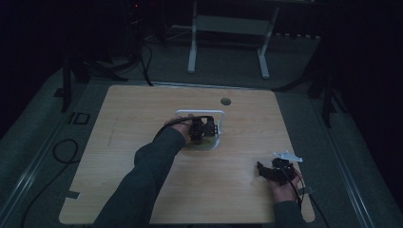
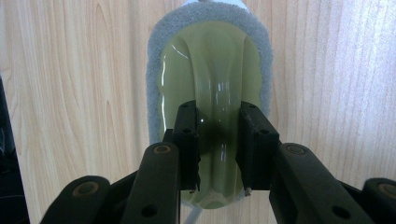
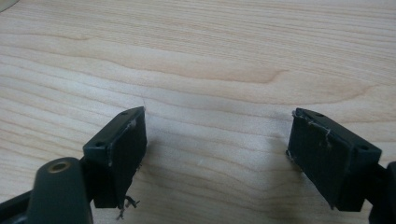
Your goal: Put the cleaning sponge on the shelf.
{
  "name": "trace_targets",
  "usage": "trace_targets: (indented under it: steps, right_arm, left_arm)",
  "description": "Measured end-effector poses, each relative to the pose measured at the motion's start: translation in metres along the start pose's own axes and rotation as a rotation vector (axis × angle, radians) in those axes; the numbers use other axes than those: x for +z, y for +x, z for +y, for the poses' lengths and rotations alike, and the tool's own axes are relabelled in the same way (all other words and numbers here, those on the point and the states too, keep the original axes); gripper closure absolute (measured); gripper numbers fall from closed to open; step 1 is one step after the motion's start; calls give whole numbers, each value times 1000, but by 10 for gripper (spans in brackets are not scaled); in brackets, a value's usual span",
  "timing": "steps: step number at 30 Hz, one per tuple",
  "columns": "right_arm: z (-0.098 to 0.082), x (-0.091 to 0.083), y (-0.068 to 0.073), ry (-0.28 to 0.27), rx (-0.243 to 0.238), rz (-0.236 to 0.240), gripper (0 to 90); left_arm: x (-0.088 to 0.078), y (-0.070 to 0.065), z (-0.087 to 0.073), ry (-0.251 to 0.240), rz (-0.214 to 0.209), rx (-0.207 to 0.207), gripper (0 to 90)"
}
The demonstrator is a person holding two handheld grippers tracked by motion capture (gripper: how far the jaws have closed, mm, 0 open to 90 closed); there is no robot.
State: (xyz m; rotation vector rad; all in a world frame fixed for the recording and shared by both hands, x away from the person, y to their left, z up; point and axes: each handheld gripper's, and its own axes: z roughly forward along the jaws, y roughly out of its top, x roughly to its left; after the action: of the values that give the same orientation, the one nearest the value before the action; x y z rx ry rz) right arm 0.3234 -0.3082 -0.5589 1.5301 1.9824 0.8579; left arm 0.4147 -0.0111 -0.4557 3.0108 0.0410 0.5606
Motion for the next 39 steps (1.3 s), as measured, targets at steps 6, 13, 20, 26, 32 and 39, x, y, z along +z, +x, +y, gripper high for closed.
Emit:
trace_targets:
  steps: [6,13,20,26,32,39]
  right_arm:
    - [0,0,0,0,0,0,191]
    - [0,0,0,-1,-2,0,191]
    - [0,0,0,0,0,0,191]
    - [0,0,0,0,0,0,191]
    - [0,0,0,0,0,0,191]
    - [0,0,0,0,0,0,191]
  left_arm:
    - [2,0,1,6,17,-1,712]
    - [4,0,1,10,43,4,711]
    - [10,1,2,16,77,-9,714]
    - [11,2,2,14,90,-11,708]
    - [12,2,2,0,84,-33,654]
    - [9,1,0,-18,69,-34,598]
